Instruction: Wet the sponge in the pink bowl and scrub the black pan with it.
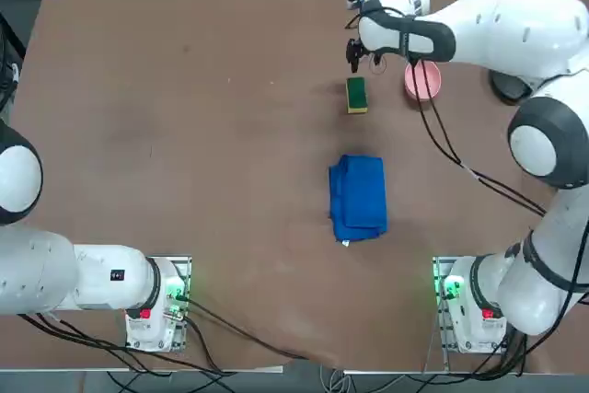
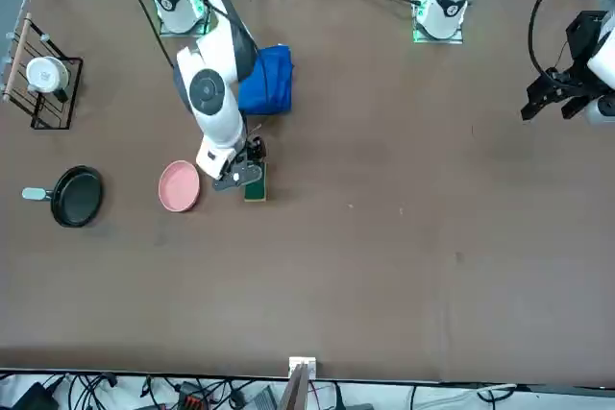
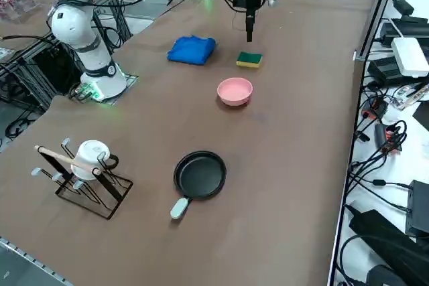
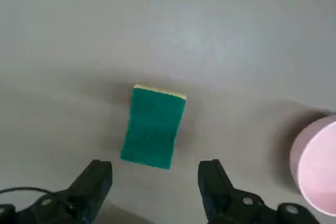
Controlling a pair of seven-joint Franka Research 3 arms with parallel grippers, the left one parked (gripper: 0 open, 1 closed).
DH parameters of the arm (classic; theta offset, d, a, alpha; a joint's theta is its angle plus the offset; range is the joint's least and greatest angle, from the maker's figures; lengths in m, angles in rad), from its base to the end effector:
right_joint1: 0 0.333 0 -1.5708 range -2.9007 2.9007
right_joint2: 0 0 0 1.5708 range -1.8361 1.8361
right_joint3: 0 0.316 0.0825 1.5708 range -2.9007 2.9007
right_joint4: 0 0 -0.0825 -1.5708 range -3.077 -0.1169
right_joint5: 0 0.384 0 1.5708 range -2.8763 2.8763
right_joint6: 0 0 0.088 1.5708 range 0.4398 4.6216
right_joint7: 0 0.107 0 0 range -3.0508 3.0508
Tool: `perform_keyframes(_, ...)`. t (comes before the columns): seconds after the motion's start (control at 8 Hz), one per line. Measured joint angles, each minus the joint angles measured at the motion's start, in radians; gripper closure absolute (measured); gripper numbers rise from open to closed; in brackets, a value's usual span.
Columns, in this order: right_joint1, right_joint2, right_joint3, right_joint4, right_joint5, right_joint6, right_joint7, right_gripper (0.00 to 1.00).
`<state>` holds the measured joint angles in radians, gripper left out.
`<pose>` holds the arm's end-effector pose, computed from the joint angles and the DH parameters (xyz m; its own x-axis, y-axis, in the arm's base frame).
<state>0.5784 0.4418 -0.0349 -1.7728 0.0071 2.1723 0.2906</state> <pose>0.5550 0.3378 0.3084 0.9679 0.2486 -0.0376 0.2495 -0.9682 0.0209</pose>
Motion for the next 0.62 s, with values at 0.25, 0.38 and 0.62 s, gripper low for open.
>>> perform_keyframes(0.25,0.000,0.035,-0.002,-0.026,0.000,0.081,0.027,0.00)
perform_keyframes(0.38,0.000,0.044,-0.002,-0.068,0.000,0.170,0.042,0.00)
perform_keyframes(0.62,0.001,0.058,-0.002,-0.146,0.000,0.293,0.089,0.00)
